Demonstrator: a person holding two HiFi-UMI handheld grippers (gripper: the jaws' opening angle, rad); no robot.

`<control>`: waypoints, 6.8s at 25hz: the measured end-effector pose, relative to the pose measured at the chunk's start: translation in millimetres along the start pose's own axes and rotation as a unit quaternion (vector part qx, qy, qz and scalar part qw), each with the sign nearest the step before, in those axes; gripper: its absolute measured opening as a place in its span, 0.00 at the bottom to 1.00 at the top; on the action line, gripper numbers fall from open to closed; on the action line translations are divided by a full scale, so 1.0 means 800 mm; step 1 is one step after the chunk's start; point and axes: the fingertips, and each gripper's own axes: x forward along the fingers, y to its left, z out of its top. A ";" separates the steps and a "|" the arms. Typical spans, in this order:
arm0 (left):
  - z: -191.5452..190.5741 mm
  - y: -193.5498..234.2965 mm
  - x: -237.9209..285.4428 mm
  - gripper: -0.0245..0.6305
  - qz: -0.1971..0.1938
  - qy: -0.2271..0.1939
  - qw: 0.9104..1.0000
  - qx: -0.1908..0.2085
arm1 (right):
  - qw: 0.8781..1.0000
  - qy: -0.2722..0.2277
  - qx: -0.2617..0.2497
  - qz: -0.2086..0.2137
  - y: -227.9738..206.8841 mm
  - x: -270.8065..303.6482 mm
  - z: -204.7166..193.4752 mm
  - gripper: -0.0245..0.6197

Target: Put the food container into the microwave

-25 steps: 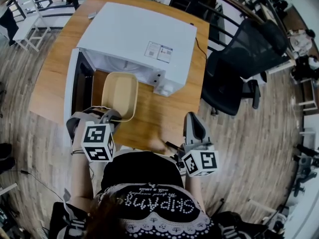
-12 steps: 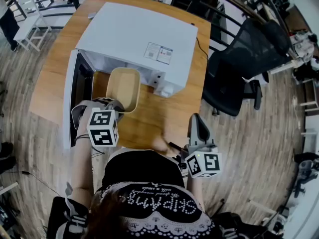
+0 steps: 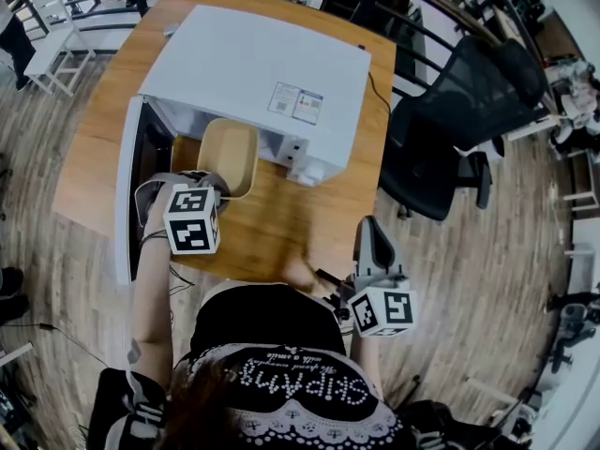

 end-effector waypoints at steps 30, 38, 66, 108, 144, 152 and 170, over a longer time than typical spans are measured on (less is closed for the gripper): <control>-0.023 0.106 0.066 0.09 0.019 -0.011 1.000 -0.021 | 1.000 0.022 0.001 -0.016 -0.003 0.010 -0.011 0.10; -0.029 0.135 0.080 0.09 0.042 -0.011 0.999 -0.025 | 0.999 0.026 0.002 -0.020 -0.006 0.016 -0.011 0.10; -0.047 0.171 0.116 0.09 0.059 0.003 0.998 -0.030 | 0.999 0.036 0.004 -0.028 -0.006 0.020 -0.017 0.10; -0.037 0.182 0.100 0.30 0.115 -0.036 0.992 -0.048 | 0.999 0.037 0.006 -0.019 0.001 0.018 -0.017 0.10; 0.032 0.153 -0.106 0.08 0.348 -0.205 0.899 -0.171 | 1.000 0.000 0.006 0.020 0.009 -0.039 -0.011 0.10; 0.080 0.129 -0.187 0.08 0.406 -0.316 0.827 -0.225 | 1.000 -0.004 0.001 0.022 -0.008 -0.062 -0.020 0.10; 0.083 0.033 -0.296 0.08 0.445 -0.457 0.675 -0.371 | 0.999 -0.008 0.000 0.036 -0.034 -0.086 -0.026 0.10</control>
